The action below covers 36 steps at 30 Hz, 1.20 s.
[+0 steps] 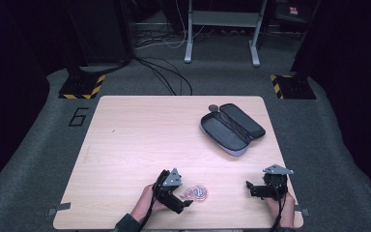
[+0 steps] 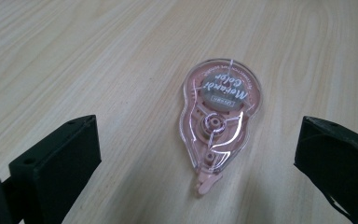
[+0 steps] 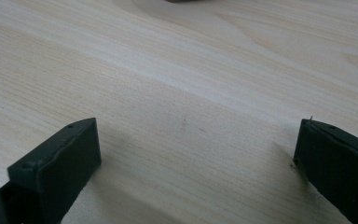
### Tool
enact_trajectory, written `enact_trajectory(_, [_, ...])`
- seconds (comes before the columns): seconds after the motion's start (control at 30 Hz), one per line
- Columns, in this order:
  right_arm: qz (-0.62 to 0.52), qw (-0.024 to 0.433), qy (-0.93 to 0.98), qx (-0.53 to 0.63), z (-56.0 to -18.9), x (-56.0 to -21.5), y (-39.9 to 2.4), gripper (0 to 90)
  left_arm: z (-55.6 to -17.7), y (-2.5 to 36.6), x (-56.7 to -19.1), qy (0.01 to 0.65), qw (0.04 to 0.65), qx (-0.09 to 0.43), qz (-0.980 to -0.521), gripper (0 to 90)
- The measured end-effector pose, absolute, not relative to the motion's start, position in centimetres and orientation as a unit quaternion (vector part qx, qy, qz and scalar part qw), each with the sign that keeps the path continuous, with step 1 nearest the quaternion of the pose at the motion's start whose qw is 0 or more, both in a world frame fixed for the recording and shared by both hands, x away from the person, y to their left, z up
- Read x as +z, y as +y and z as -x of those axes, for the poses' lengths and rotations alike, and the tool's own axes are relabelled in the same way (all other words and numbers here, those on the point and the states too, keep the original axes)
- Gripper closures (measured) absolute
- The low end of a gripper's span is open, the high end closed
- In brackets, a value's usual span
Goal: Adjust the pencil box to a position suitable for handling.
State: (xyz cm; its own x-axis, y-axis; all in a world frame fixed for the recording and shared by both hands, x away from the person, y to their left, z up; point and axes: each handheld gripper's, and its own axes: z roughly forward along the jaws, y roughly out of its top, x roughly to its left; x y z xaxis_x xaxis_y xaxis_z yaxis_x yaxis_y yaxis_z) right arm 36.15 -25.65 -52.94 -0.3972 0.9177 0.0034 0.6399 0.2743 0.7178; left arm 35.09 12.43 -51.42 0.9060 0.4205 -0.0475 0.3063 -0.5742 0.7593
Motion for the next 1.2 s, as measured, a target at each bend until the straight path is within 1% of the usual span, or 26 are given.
enact_trajectory(0.1, [-0.506,0.213,0.769,0.327,-36.2,-52.9,-25.7,0.1,-35.2,11.9,-51.7,0.200,0.405,0.067,-0.890,0.5])
enact_trajectory(0.17, [-0.506,0.213,0.769,0.327,-36.2,-52.9,-25.7,0.1,-35.2,11.7,-51.8,0.196,0.408,0.068,-0.889,2.1])
enact_trajectory(0.2, [-0.506,0.213,0.769,0.327,-36.2,-52.9,-25.7,0.1,-35.2,11.6,-51.8,0.195,0.407,0.069,-0.890,4.2])
enact_trajectory(0.23, [-0.506,0.213,0.769,0.327,-36.2,-52.9,-25.7,0.1,-35.2,11.4,-52.0,0.191,0.406,0.067,-0.891,9.3])
enact_trajectory(0.27, [-0.506,0.213,0.769,0.327,-36.2,-52.9,-25.7,0.1,-35.2,11.4,-52.0,0.191,0.406,0.067,-0.891,11.8])
enact_trajectory(0.3, [-0.506,0.213,0.770,0.327,-36.2,-52.9,-25.7,0.1,-35.3,11.3,-52.0,0.191,0.405,0.066,-0.892,11.8])
enact_trajectory(0.33, [-0.506,0.212,0.770,0.327,-36.2,-52.9,-25.7,0.2,-35.3,11.3,-52.1,0.188,0.406,0.063,-0.892,15.0])
enact_trajectory(0.37, [-0.505,0.213,0.770,0.327,-36.2,-52.9,-25.7,0.2,-35.3,11.2,-52.1,0.186,0.404,0.063,-0.893,15.2])
enact_trajectory(0.43, [-0.505,0.213,0.770,0.327,-36.2,-52.9,-25.7,0.2,-35.3,11.0,-52.2,0.183,0.404,0.066,-0.894,20.0])
enact_trajectory(0.47, [-0.505,0.213,0.770,0.327,-36.2,-52.9,-25.7,0.2,-35.4,11.0,-52.3,0.180,0.404,0.061,-0.895,20.0])
enact_trajectory(0.7, [-0.505,0.212,0.770,0.327,-36.2,-52.9,-25.7,0.2,-35.4,10.4,-52.4,0.164,0.402,0.056,-0.899,30.9])
enact_trajectory(0.77, [-0.505,0.212,0.770,0.327,-36.2,-52.9,-25.7,0.2,-35.3,10.3,-52.5,0.163,0.402,0.062,-0.899,32.3])
enact_trajectory(0.83, [-0.502,0.214,0.772,0.325,-36.1,-52.9,-25.7,0.4,-35.3,10.2,-52.5,0.158,0.399,0.070,-0.901,39.4])
enact_trajectory(0.87, [-0.502,0.214,0.772,0.325,-36.1,-52.9,-25.7,0.4,-35.3,10.2,-52.4,0.158,0.398,0.073,-0.901,39.4])
enact_trajectory(0.9, [-0.504,0.213,0.771,0.326,-36.1,-52.9,-25.7,0.4,-35.2,10.2,-52.4,0.159,0.404,0.070,-0.898,46.7])
enact_trajectory(0.93, [-0.504,0.213,0.771,0.326,-36.1,-52.9,-25.7,0.4,-35.2,10.2,-52.4,0.159,0.404,0.070,-0.898,49.1])
enact_trajectory(1.2, [-0.504,0.213,0.771,0.325,-36.1,-52.9,-25.7,0.5,-34.7,10.5,-52.6,0.159,0.415,0.079,-0.892,50.2])
